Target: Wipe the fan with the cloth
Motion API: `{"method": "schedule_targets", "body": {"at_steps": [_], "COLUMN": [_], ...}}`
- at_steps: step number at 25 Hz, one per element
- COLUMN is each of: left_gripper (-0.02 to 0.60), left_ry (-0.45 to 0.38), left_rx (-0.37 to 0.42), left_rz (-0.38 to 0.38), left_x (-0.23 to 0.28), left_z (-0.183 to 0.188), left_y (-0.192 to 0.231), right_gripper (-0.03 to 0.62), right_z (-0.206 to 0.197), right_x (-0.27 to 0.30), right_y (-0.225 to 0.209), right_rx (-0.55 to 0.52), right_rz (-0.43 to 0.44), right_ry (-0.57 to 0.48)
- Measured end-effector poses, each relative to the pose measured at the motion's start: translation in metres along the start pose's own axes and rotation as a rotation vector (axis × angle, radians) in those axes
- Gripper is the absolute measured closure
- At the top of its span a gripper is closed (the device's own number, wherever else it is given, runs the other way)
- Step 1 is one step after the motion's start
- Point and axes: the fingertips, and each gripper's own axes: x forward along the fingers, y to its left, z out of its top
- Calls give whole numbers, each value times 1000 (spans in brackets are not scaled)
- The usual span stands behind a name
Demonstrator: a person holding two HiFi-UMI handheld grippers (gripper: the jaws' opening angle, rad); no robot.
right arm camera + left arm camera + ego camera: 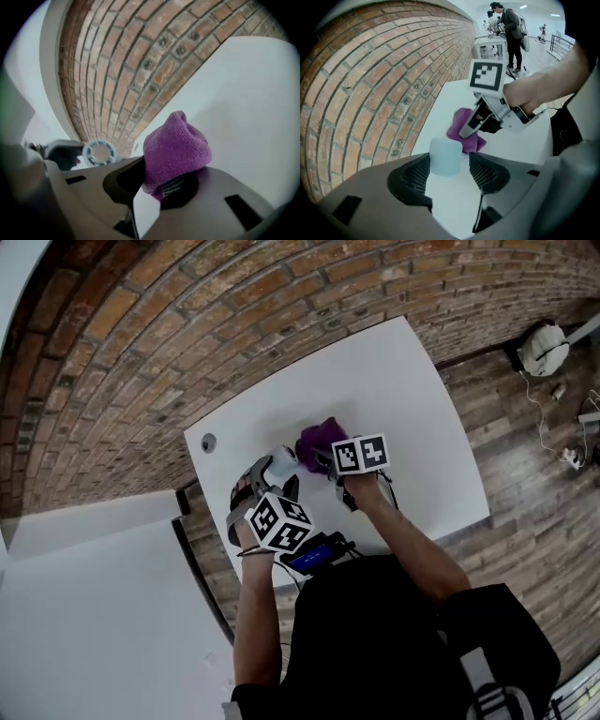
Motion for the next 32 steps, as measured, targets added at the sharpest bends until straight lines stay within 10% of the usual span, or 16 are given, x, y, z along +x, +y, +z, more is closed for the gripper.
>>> {"method": "schedule_targets", "body": {"at_steps": [6, 13, 16, 19, 23, 32], "left_gripper": [310, 310, 310, 310, 310, 310], "left_ry": [2, 1, -1, 3, 4, -3], "left_rx": [4, 1, 5, 11, 7, 8], "left_rz": [5, 9, 12, 18, 24, 33], "left_x": [1, 1, 2, 3, 3, 4], "left_z": [0, 1, 1, 0, 0, 0], "left_y": [0, -1, -1, 0, 0, 2], "right_gripper": [522, 522, 523, 522, 522, 522], "right_z": [5, -30, 16, 56, 33, -43], "right_x": [12, 30, 17, 19, 50, 27], "right_y": [46, -15, -15, 8, 15, -7], "right_rx": [277, 12, -239, -279, -240, -305], "right_rz": [311, 11, -153, -104, -1, -96], "right_ry": [42, 224, 128, 45, 198, 285]}}
